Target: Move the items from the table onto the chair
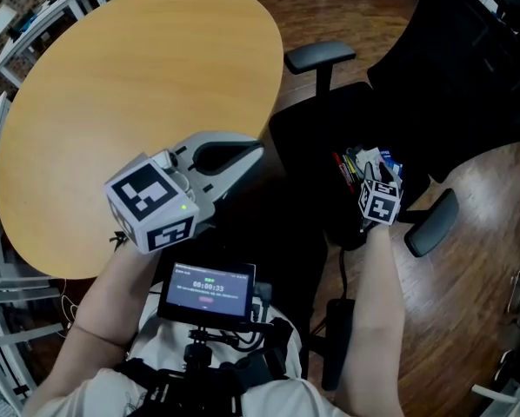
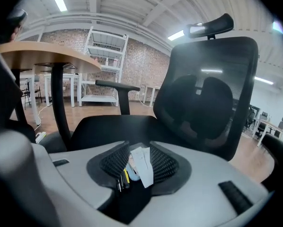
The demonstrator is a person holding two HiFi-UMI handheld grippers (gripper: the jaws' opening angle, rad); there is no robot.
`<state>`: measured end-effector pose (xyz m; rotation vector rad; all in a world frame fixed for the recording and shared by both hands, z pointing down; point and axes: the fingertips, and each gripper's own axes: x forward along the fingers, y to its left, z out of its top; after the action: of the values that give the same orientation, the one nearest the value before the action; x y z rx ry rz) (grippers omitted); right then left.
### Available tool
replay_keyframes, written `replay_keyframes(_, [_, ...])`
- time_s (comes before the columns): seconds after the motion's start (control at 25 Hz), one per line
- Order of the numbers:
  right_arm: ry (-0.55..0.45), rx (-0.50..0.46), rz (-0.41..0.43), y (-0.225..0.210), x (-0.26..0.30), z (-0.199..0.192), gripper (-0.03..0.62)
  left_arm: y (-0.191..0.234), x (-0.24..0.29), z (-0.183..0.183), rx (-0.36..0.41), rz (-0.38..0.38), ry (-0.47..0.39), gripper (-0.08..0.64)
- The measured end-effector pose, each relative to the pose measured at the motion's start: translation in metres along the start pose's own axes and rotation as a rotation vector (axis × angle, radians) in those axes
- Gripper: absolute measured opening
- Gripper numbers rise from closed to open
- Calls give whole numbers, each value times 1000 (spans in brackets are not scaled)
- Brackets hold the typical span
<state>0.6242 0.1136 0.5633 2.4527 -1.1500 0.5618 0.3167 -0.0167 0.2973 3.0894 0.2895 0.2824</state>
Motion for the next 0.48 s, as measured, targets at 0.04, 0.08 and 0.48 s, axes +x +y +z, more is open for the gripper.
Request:
replay_keyframes(0.04, [-25, 8, 7, 2, -4, 7, 144, 0, 0, 0, 0, 1, -1, 6])
replay_keyframes(0.08, [-57, 20, 13, 4, -9, 17, 143, 1, 1, 0, 0, 2, -2, 6])
replay_keyframes(0.48, [-424, 84, 361, 110, -114, 192, 5, 10, -20, -9, -21, 62, 9, 6])
